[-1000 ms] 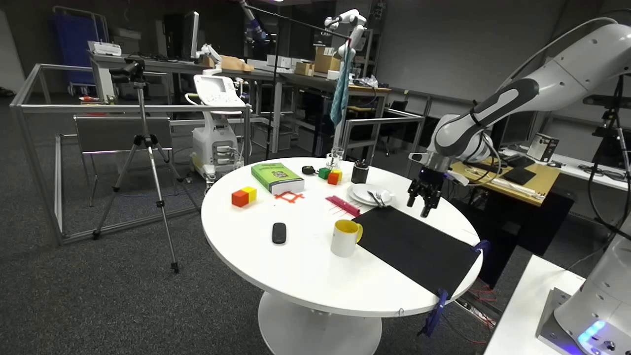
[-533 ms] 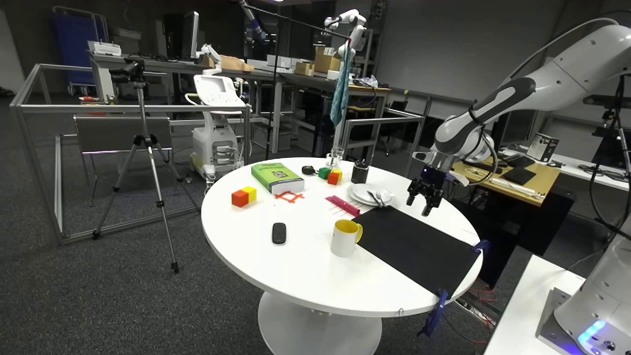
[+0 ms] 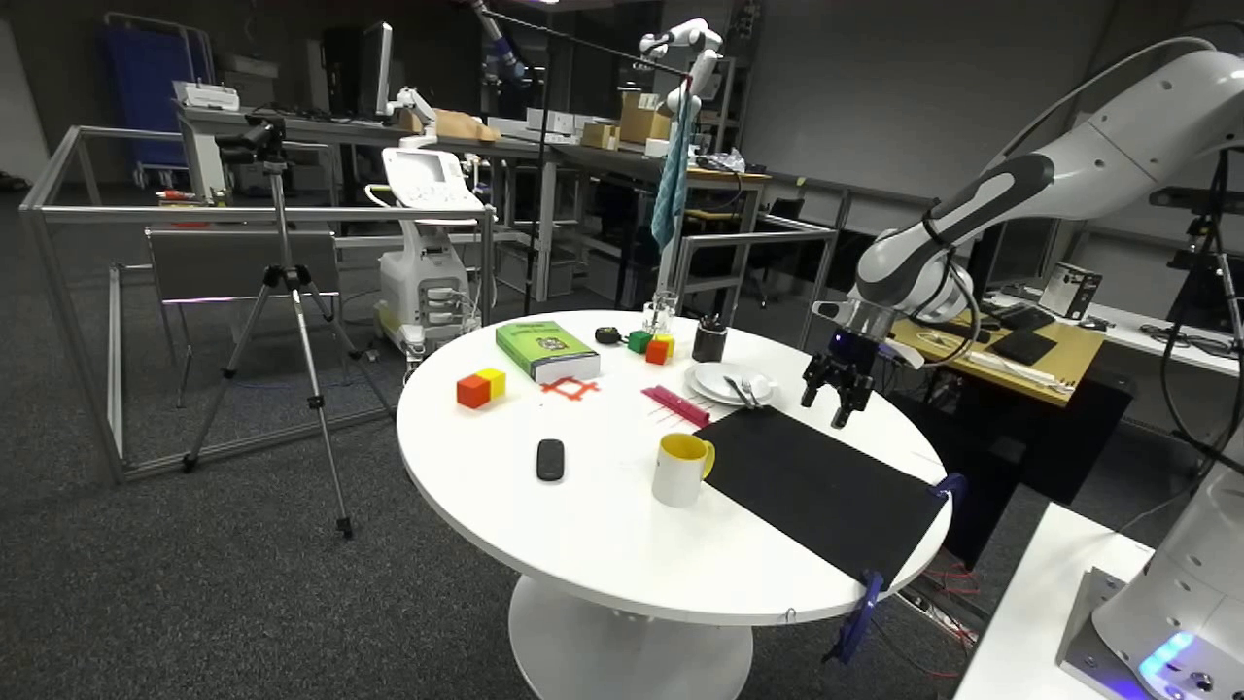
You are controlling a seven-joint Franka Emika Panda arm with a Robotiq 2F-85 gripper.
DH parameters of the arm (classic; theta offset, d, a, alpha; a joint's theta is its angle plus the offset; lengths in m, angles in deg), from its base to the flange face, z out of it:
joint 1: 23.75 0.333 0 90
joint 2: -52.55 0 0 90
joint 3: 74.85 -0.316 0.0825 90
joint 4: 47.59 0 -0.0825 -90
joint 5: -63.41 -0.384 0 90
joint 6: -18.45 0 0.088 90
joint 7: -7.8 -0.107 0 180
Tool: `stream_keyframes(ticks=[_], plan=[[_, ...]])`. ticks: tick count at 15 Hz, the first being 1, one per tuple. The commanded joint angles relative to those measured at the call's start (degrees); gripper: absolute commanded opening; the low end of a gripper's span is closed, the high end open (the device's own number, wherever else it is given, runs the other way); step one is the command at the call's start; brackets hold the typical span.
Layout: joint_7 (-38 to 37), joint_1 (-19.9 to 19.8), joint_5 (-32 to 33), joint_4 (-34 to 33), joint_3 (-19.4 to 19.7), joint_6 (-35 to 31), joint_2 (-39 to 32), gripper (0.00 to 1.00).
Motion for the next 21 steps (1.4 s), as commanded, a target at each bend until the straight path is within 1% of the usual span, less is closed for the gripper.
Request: stream_keyframes(ticks=[1, 6, 11, 13, 17, 21], plan=[[-0.1, 0.3, 0.1, -0.1, 0.3, 0.2, 0.0, 1.0], [1.1, 0.3, -7.1, -0.7, -1.1, -1.9, -1.2, 1.0], [2.2, 0.7, -17.7, -1.5, -1.8, -2.5, -2.0, 1.0], [2.5, 1.0, -20.6, -1.8, -1.7, -2.4, -2.4, 1.0], [3.7, 1.6, -24.5, -2.6, -1.7, -2.9, -3.8, 1.0], [7.3, 2.1, -24.3, -3.8, -1.9, -3.9, -6.2, 1.0]])
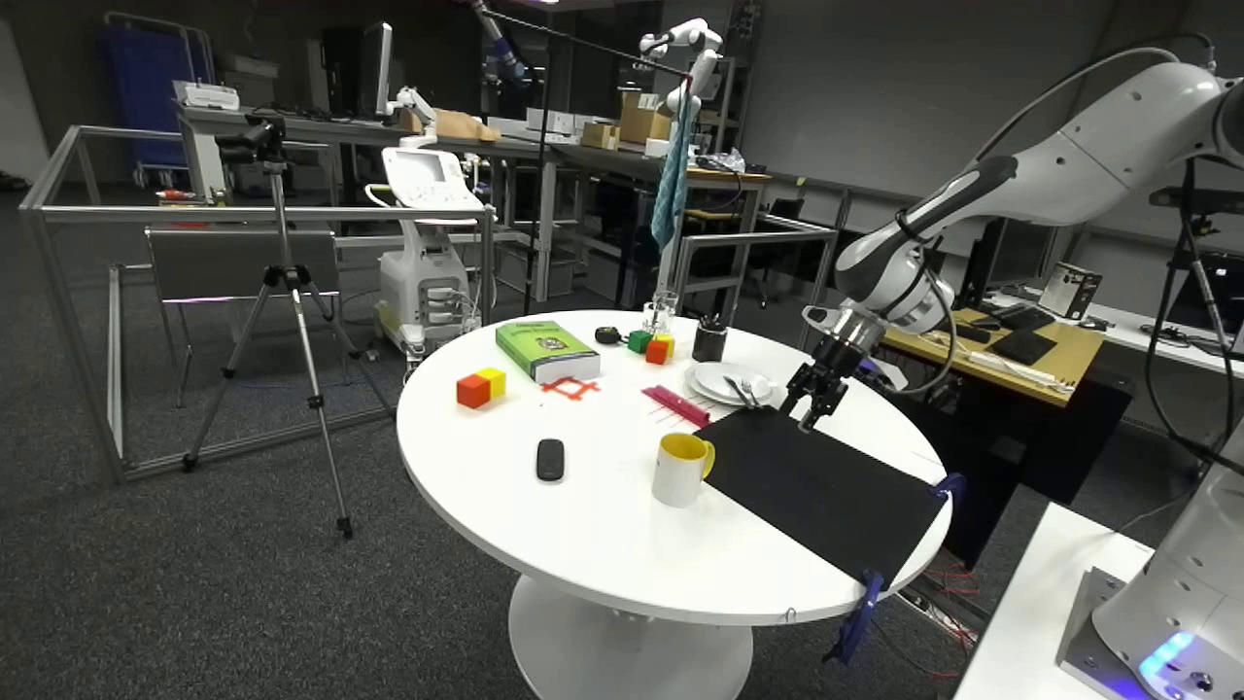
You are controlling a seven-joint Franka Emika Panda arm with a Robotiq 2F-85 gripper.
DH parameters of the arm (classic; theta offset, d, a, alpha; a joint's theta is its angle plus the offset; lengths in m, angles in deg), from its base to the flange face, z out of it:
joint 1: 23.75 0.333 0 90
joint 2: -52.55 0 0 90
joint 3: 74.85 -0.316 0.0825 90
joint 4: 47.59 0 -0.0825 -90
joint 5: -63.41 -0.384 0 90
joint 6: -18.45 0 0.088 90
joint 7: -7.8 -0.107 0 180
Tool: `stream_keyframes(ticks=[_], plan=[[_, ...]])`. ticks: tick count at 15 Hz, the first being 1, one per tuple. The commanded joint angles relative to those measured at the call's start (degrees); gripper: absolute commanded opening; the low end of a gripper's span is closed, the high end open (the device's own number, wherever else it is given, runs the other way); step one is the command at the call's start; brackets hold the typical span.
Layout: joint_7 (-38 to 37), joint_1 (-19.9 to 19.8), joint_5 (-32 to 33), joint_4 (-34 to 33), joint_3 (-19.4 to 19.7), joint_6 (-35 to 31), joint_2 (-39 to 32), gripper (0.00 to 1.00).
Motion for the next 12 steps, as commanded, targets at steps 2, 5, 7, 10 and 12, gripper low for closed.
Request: stream_keyframes(ticks=[2, 5, 7, 10, 12], plan=[[6.9, 0.7, -0.9, -2.1, -0.7, -3.6, -3.3, 1.0], [11.1, 0.7, -1.3, -3.2, -1.6, -4.0, -5.0, 1.0], [13.0, 0.8, -1.8, -4.0, -2.3, -3.9, -5.9, 1.0], [14.4, 1.0, -2.6, -4.7, -3.4, -4.6, -7.1, 1.0], [14.8, 1.0, -3.6, -5.2, -4.0, -4.8, -7.7, 1.0]])
